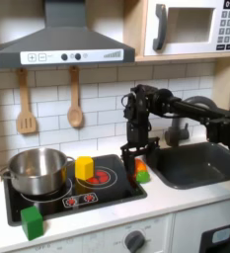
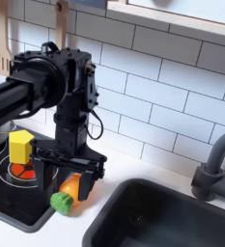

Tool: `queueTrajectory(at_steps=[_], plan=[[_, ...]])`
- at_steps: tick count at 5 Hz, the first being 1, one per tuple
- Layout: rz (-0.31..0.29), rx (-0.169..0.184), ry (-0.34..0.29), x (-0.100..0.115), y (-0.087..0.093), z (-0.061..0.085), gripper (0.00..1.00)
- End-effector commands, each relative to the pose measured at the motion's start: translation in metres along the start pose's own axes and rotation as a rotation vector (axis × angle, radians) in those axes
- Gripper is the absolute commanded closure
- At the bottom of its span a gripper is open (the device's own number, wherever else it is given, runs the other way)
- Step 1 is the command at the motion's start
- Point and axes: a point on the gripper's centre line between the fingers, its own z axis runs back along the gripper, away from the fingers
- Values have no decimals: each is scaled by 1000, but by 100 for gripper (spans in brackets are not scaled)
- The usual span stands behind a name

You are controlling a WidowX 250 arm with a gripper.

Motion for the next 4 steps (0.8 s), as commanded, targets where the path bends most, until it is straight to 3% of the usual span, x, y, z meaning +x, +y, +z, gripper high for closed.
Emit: queueTrajectory(at_steps=[1,4], plan=[[24,6,-11,6,1,-1,0],[73,-3,-25,9,2,-3,0]])
